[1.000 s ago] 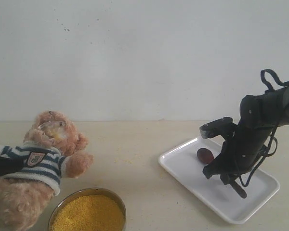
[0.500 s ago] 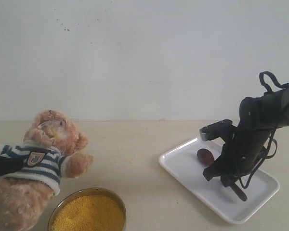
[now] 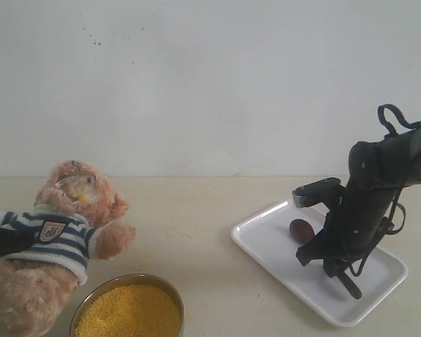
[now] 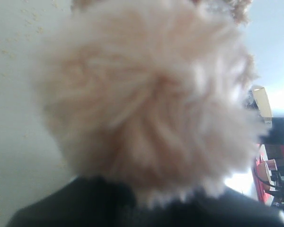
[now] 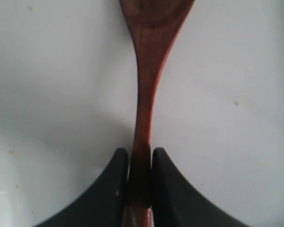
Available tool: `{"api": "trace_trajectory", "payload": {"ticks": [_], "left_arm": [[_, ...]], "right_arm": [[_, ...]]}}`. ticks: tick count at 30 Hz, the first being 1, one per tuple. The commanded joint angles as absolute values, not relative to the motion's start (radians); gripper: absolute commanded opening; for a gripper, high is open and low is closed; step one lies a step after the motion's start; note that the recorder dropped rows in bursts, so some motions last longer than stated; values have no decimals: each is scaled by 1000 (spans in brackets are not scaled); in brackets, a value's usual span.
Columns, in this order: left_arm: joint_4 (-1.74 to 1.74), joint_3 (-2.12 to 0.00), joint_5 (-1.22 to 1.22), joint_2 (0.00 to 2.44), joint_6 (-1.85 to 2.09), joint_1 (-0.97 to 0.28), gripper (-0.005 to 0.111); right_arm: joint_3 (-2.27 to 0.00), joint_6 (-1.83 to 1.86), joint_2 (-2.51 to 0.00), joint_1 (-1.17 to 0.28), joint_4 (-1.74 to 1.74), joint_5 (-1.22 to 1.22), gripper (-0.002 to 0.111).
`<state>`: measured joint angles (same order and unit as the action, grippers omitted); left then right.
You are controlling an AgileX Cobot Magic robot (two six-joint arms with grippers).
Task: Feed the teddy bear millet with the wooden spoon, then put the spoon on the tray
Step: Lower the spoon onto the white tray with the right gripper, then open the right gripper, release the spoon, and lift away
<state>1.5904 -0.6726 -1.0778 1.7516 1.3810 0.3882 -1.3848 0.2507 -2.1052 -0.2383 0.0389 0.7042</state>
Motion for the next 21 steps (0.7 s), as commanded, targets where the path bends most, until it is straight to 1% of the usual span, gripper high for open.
{"api": "trace_trajectory", "payload": {"ticks": [1,2,4,6,8,10,15,18,21], "left_arm": [[1612,-673,-1095,1751,1389,386,4],[1612,-673,-1095,1751,1389,386,4],[1612,-673,-1095,1751,1389,386,4],[1612,-673,-1095,1751,1389,386,4],[1612,-673,-1095,1751,1389,386,4],[1612,-673,-1095,1751,1389,386,4],[1612,-673,-1095,1751,1389,386,4],[1617,-673,-1095,1751,1389,386,4],[1617,-673,-1095,1751,1389,386,4]], "right_arm": [[-1383,246,-2107,-229,42,715,4],[-1383,246,-2107,-229,42,715,7],[-1383,246,-2107,-229,42,706,22],[-1383,246,-2107,-229,42,701,42],[-1383,246,-2107,-229,42,699,58],[-1383,246,-2107,-229,42,687,66],[-1383,232,-2103,-229,52,679,67],[-1404,218,-2078,-229,127,720,67],[-1454,218,-2019,-229,122,786,67]]}}
